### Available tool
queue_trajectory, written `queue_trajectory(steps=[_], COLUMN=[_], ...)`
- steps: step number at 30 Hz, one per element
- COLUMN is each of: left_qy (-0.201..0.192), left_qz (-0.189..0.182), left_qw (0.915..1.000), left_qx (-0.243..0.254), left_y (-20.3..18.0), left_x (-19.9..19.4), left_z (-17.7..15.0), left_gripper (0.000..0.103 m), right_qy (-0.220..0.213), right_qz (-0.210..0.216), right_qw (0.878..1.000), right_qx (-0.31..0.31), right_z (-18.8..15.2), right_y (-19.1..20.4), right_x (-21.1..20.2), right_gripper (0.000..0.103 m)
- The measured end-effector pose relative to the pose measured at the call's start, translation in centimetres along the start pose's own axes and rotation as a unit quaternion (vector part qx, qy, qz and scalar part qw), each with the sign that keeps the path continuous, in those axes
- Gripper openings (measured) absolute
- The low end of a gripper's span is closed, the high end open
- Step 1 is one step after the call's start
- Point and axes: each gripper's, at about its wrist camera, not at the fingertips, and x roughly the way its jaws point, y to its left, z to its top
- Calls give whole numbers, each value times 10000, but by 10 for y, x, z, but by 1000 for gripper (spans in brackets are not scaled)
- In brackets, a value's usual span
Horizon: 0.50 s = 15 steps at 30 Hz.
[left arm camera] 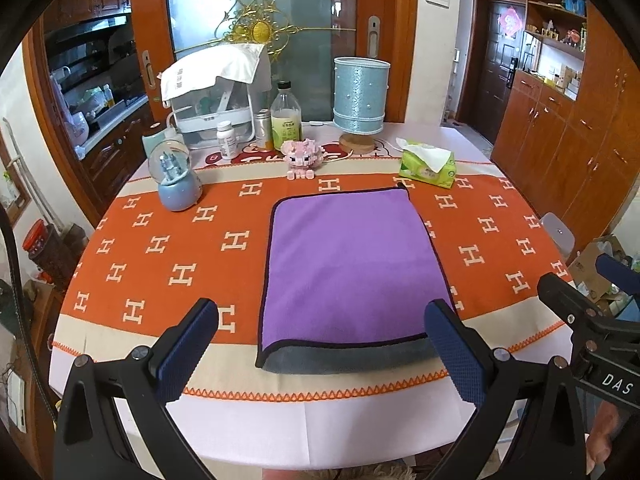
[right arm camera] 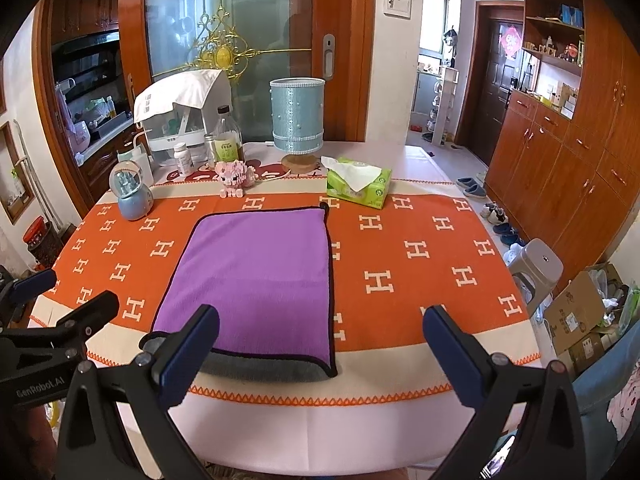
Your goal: Fold towel
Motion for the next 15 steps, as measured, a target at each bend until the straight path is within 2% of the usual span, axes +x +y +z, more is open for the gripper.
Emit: queue_trajectory(steps=[5, 9, 15], left_qy=[-12, -31, 192], left_qz=[-105, 122, 88], left_qw=[9999, 9999, 9998], left_qx=[-3, 50, 74], left_y=[6, 12, 29], left_x=[7, 20, 46], left_z=[5, 9, 13], left_gripper=[102, 102, 102], right_qy=[2, 25, 117], right_qz=[20, 55, 43], right_qw=[10000, 10000, 9999], right_qx=[-1, -19, -83], right_z=[1, 4, 3], right_y=[-1, -4, -6], right_x=[1, 7, 23], right_gripper=[102, 102, 102])
